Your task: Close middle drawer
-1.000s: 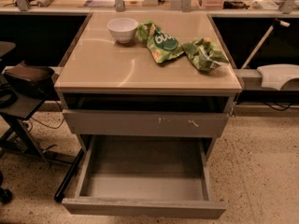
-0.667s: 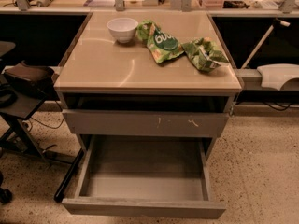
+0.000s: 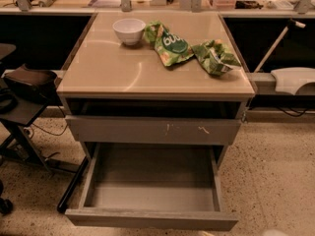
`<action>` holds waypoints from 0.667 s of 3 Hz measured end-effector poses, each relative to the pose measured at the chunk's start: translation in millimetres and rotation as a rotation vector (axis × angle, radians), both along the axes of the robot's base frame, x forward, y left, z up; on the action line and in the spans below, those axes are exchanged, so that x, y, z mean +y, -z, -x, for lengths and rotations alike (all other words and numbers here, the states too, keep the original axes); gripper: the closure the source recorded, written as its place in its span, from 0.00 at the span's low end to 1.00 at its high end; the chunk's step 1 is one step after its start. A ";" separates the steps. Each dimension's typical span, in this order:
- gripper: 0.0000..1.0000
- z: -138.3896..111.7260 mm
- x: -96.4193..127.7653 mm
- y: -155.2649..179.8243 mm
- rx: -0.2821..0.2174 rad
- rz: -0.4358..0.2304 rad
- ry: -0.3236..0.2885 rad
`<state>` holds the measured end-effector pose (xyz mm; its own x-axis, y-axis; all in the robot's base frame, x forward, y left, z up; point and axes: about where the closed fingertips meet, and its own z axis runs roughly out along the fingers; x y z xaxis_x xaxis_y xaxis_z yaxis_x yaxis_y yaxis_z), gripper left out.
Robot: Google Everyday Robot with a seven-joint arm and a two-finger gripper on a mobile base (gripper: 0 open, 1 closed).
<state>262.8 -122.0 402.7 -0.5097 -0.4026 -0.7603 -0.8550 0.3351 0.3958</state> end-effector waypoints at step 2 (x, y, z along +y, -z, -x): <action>0.00 -78.4 3.4 -9.1 -0.077 -0.026 0.029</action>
Offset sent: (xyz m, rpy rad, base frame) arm 0.1982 -0.0335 0.0267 0.0264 -0.1911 -0.2458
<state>341.1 -118.7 411.8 -0.4608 -0.3679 -0.8077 -0.8733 0.3502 0.3387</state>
